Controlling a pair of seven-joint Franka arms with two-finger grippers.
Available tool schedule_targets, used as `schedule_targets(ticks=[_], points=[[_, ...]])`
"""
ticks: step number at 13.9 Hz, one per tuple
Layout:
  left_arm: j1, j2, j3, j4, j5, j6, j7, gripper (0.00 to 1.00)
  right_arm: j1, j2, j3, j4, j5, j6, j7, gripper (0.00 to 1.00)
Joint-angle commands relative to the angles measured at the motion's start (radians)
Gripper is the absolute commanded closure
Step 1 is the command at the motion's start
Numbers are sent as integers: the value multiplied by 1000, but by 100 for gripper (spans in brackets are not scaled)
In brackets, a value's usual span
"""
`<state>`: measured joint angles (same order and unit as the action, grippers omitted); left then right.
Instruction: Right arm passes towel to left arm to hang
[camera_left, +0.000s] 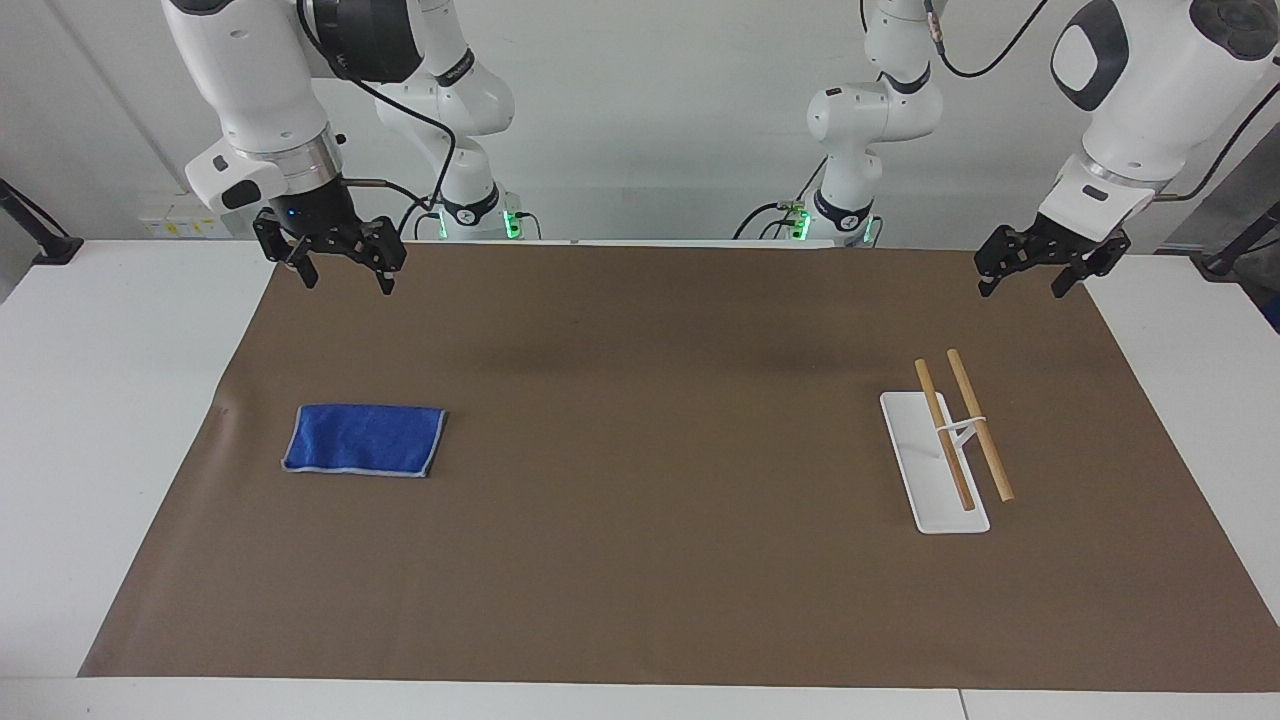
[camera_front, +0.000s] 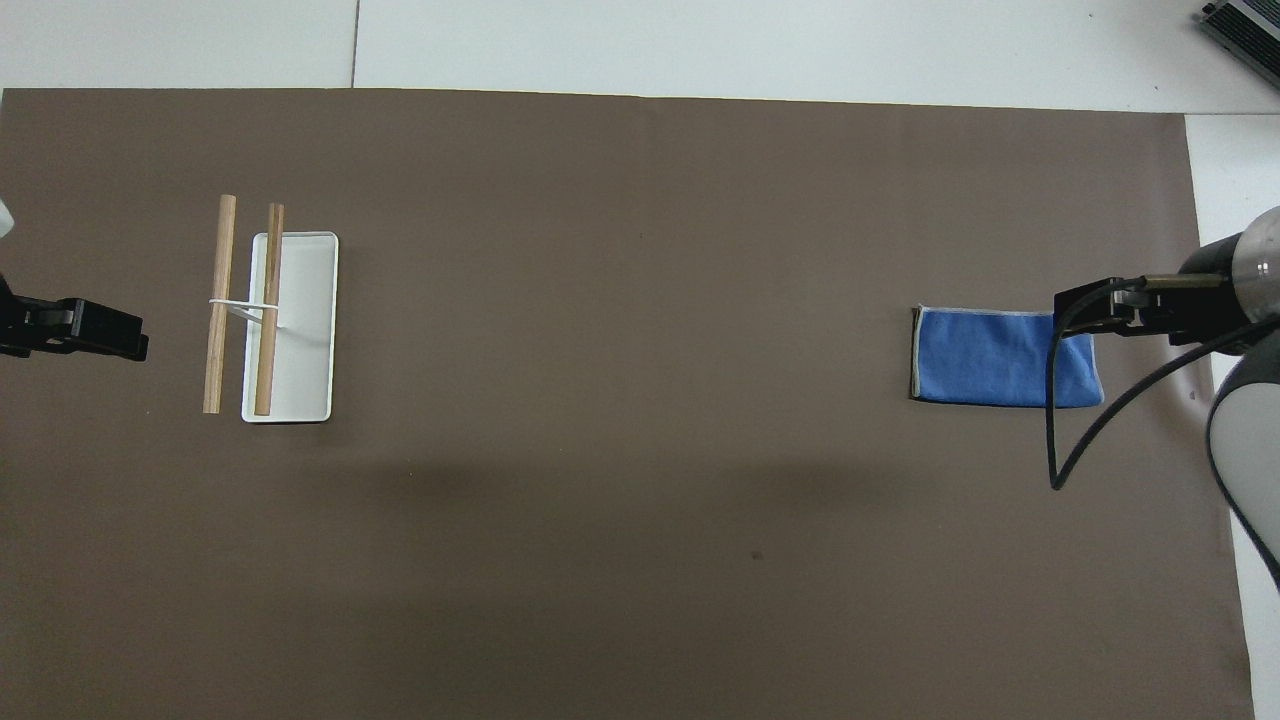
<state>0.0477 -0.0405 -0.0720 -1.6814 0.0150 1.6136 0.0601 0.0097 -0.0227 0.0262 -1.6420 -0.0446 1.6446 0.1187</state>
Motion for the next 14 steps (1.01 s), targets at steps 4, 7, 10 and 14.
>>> schedule_targets(ticks=[4, 7, 10, 14], points=[[6, -25, -3, -26, 13, -4, -5, 0, -10, -19, 3, -22, 23, -2, -28, 0], [4, -25, -3, -26, 13, -4, -5, 0, -22, -20, -3, -32, 23, 9, -31, 0], [4, -25, -3, -26, 13, -1, -5, 0, -43, -20, -5, -65, 25, 75, -80, 0], [6, -24, -3, -26, 13, 9, -5, 0, -80, -20, -5, -180, 25, 214, -120, 0]])
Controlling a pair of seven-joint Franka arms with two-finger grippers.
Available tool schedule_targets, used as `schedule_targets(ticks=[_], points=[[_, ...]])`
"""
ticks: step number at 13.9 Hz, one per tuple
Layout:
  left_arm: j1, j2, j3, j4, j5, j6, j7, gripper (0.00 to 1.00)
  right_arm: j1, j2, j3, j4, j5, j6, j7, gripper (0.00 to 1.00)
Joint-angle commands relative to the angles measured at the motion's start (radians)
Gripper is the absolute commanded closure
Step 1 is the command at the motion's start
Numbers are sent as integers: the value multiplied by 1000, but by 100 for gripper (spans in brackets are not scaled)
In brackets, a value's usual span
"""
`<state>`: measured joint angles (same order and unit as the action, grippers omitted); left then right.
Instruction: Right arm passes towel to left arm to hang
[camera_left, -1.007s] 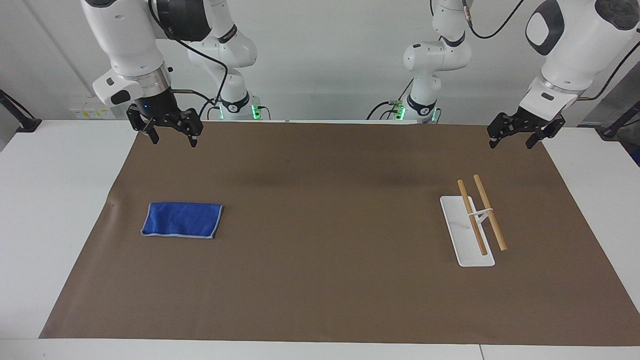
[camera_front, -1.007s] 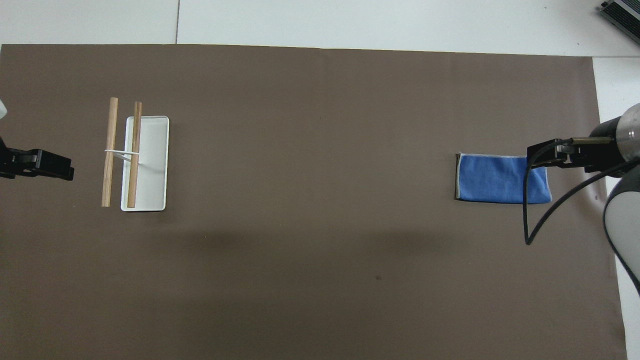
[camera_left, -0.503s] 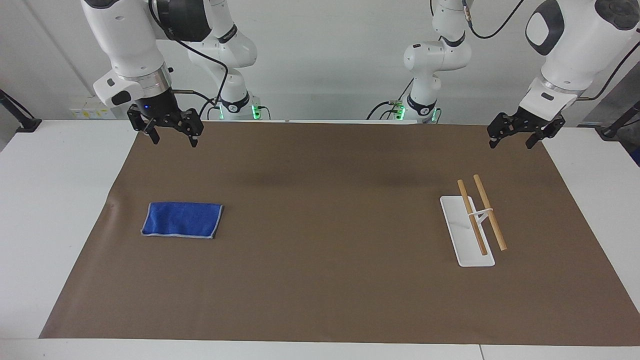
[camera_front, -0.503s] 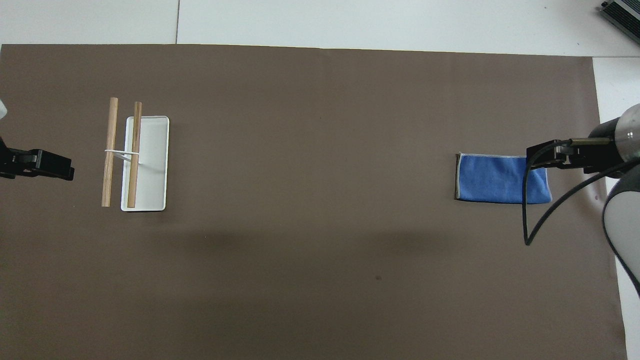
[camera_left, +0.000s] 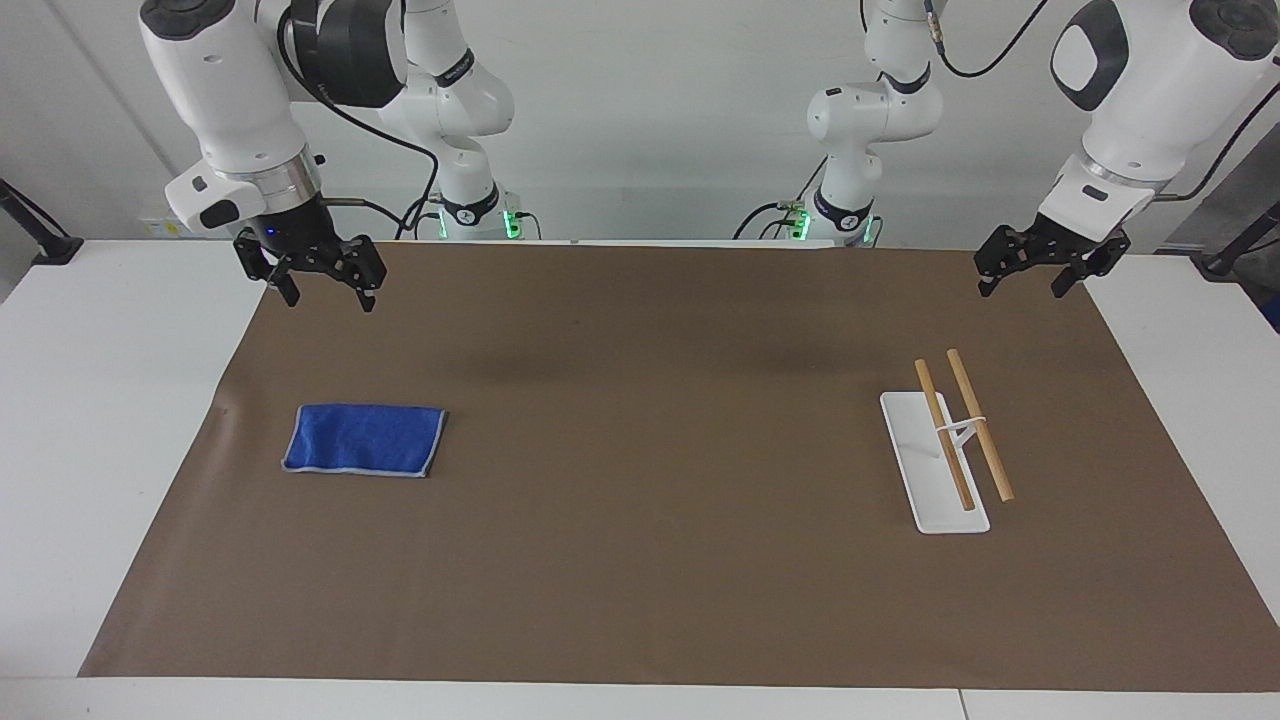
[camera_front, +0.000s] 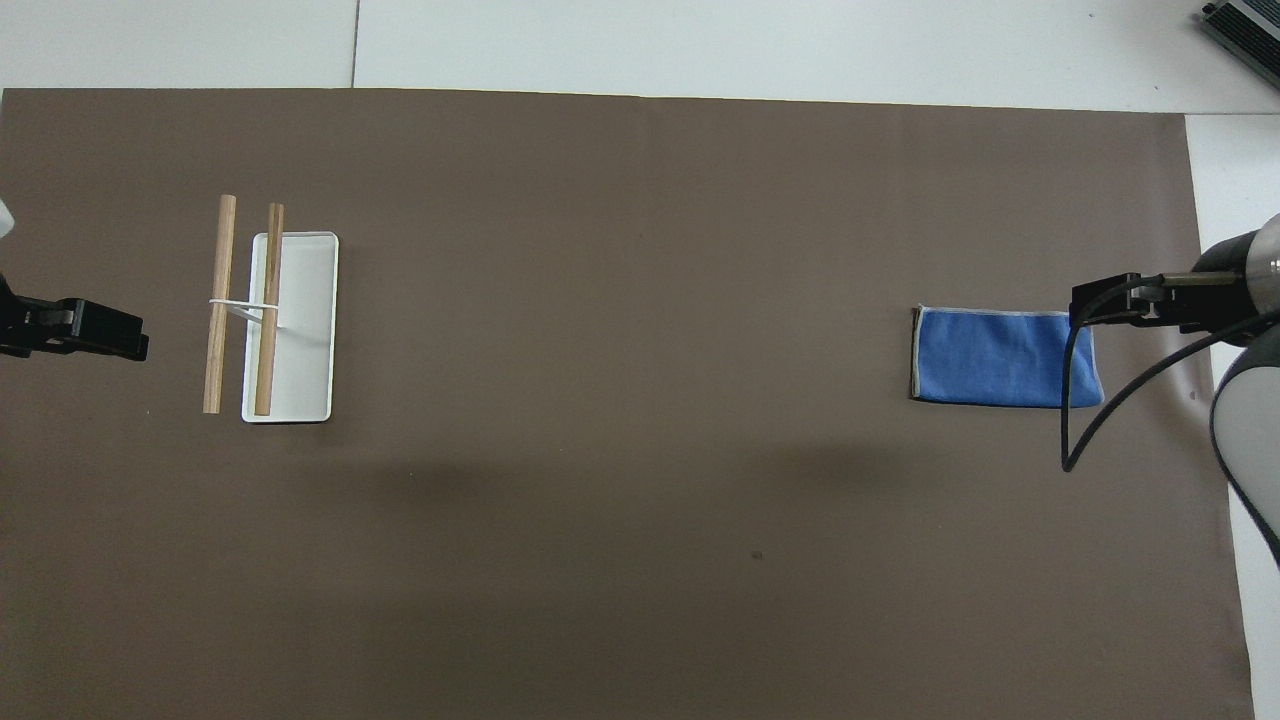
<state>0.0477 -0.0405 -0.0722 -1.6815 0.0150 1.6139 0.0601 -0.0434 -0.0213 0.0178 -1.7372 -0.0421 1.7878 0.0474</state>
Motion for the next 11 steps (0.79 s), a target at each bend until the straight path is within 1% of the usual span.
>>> schedule_targets(ticks=[1, 4, 6, 8, 11], points=[[6, -24, -3, -26, 14, 5, -5, 0, -44, -22, 4, -125, 22, 100, -72, 0], [6, -25, -3, -26, 13, -2, -5, 0, -76, -8, 4, -255, 22, 272, -115, 0], [6, -25, -3, -26, 13, 0, -5, 0, -99, 47, 4, -297, 22, 347, -118, 0], [6, -24, -3, -26, 14, 6, -5, 0, -104, 107, 4, -338, 22, 471, -127, 0], [6, -25, -3, -26, 13, 1, -5, 0, -112, 174, 4, -393, 21, 651, -136, 0]])
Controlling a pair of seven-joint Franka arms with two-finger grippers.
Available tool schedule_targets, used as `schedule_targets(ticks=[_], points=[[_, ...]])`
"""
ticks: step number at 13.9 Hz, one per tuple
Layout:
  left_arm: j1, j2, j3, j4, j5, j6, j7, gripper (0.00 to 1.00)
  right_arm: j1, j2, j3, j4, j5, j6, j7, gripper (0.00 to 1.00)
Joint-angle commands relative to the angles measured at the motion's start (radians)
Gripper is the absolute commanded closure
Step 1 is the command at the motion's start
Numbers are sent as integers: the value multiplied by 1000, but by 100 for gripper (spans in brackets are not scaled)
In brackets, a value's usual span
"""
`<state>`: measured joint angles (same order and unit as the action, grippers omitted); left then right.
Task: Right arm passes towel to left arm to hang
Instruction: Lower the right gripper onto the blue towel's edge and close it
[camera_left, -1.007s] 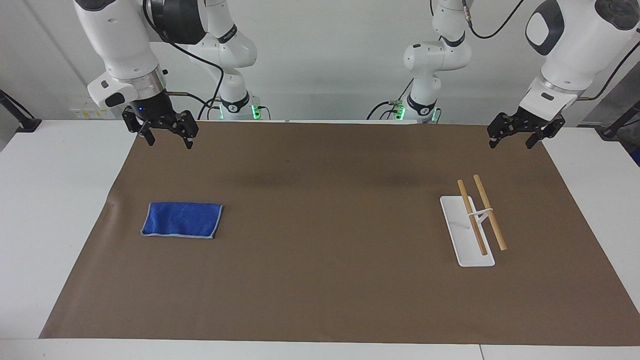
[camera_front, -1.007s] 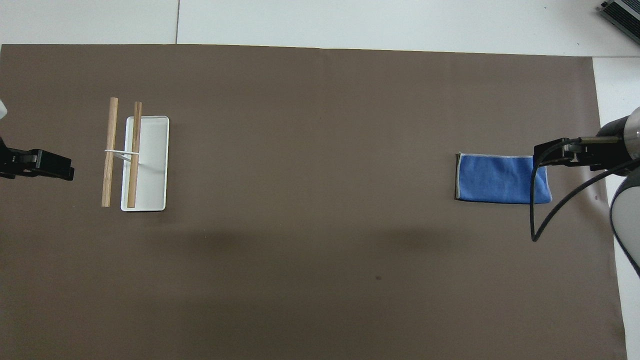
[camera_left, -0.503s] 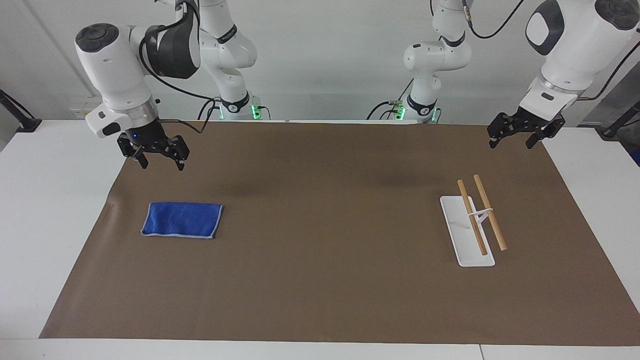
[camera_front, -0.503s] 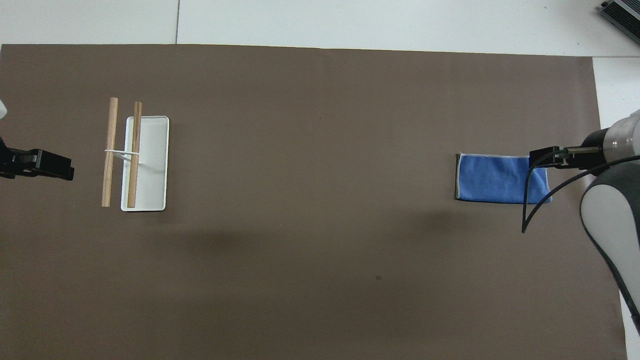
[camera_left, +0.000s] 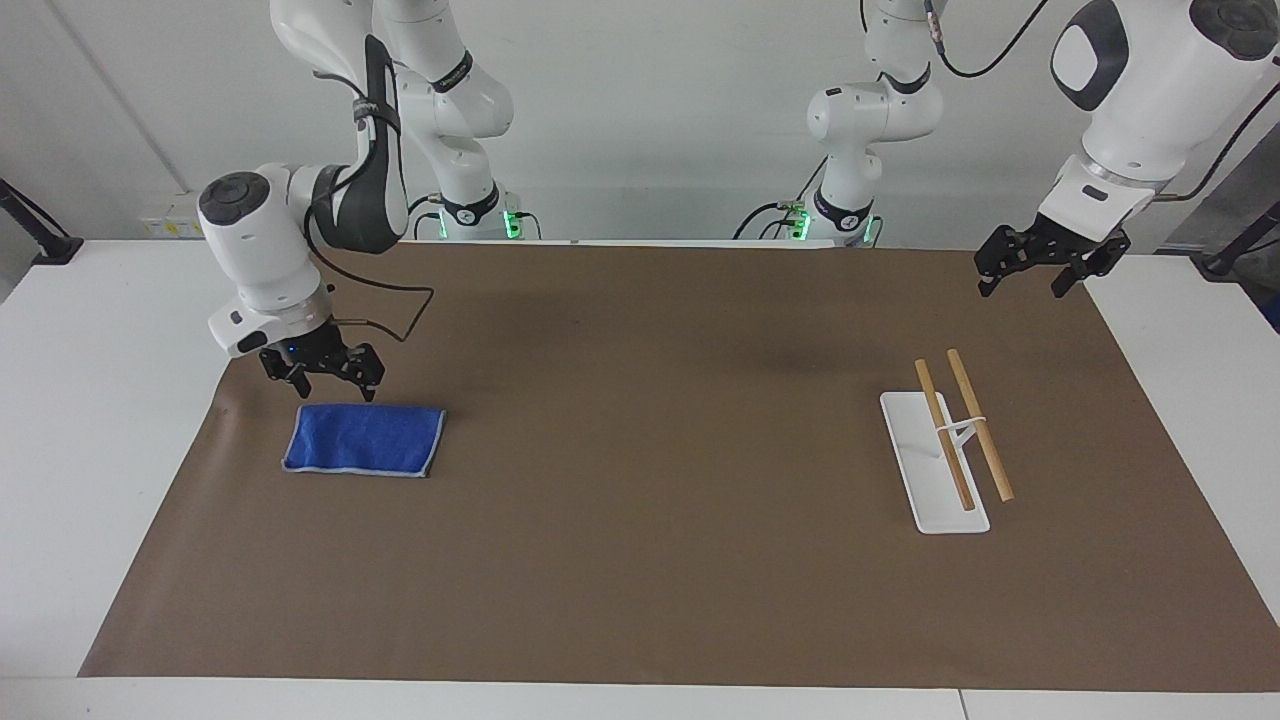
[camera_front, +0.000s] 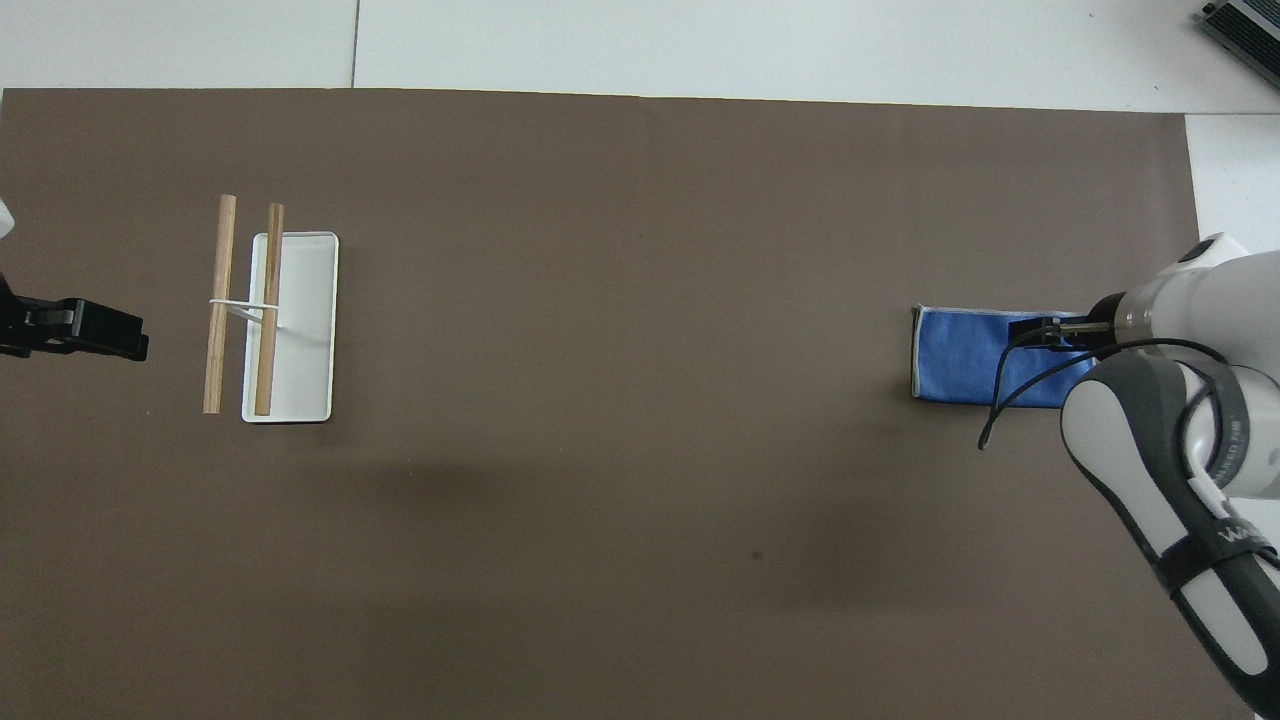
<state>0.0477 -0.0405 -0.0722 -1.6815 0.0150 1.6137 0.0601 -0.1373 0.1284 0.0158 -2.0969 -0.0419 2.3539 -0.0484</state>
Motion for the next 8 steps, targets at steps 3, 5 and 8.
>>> schedule_targets(ticks=[3, 5, 8], points=[[6, -25, -3, -26, 13, 3, -6, 0, -27, 56, 6, -66, 22, 168, -54, 0], [6, -24, -3, -26, 14, 8, -6, 0, -33, 92, 6, -66, 20, 198, -59, 0], [6, -25, -3, -26, 13, 2, -6, 0, -38, 131, 6, -72, 20, 252, -60, 0]])
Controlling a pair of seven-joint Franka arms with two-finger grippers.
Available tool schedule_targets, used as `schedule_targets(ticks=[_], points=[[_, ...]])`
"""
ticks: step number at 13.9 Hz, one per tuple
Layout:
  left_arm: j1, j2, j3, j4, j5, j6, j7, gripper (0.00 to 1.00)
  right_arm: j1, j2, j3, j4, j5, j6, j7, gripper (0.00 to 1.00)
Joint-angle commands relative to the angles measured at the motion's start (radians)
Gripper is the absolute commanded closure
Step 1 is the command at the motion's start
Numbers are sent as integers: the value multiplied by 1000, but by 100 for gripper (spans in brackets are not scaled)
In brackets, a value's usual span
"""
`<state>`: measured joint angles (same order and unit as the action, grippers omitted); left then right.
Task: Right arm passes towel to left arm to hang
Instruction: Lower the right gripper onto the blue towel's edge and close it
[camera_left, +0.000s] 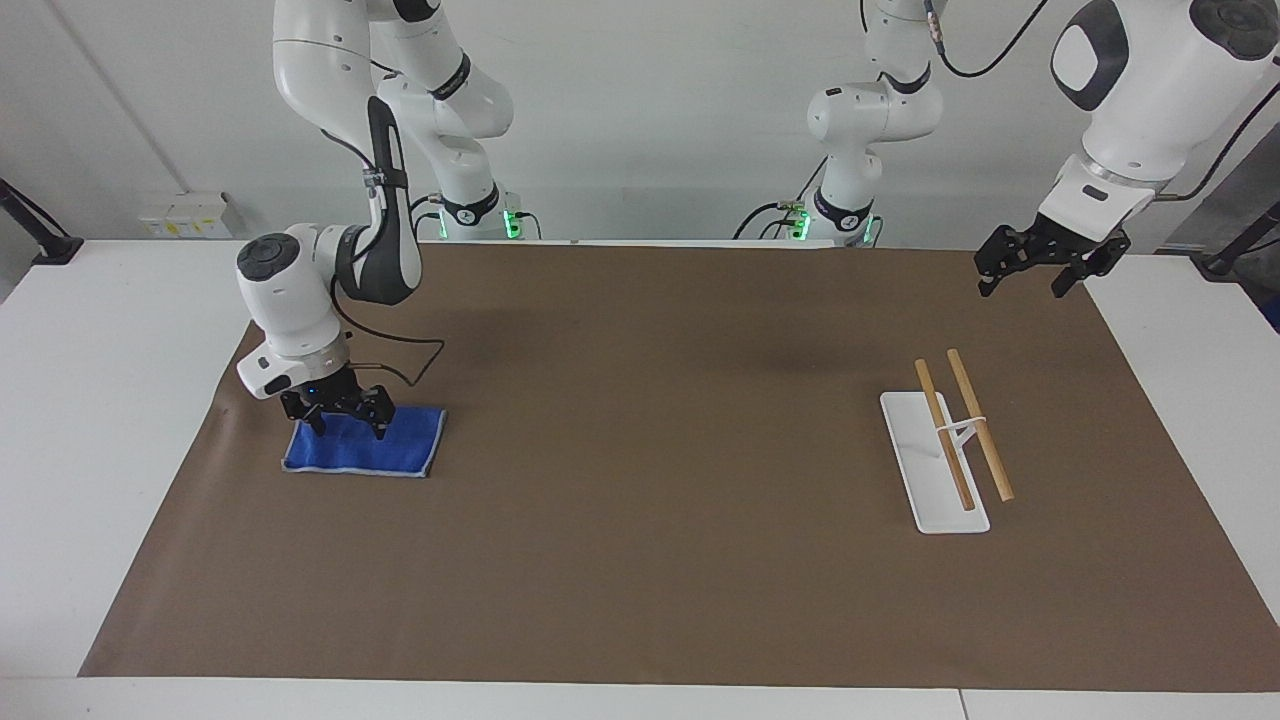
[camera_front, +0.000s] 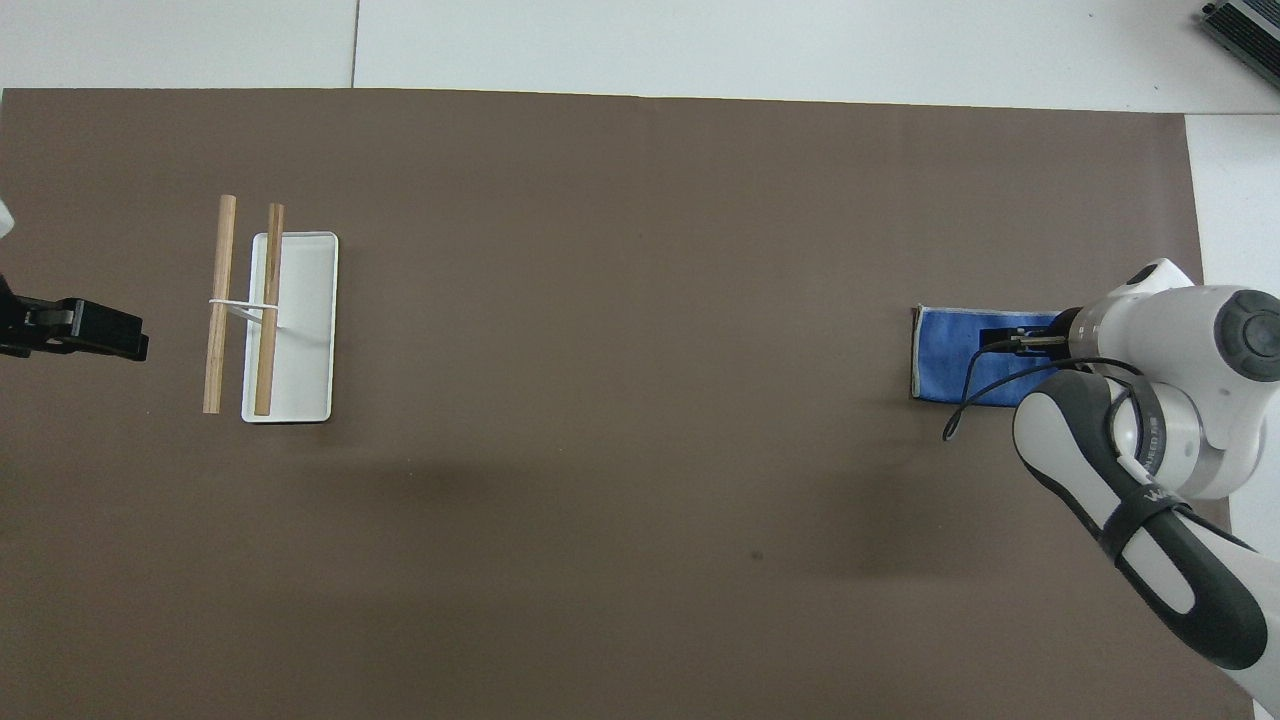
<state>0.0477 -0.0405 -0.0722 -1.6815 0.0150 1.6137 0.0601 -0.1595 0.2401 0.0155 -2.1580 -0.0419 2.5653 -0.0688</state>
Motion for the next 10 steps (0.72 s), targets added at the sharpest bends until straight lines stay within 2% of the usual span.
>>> schedule_targets(ticks=[1, 9, 10], points=[[6, -25, -3, -26, 13, -3, -6, 0, -15, 19, 6, -14, 20, 41, -40, 0], [6, -25, -3, -26, 14, 3, -6, 0, -25, 27, 7, -42, 22, 41, -37, 0], [6, -24, -3, -26, 13, 5, -6, 0, -25, 27, 7, -42, 22, 39, -37, 8]])
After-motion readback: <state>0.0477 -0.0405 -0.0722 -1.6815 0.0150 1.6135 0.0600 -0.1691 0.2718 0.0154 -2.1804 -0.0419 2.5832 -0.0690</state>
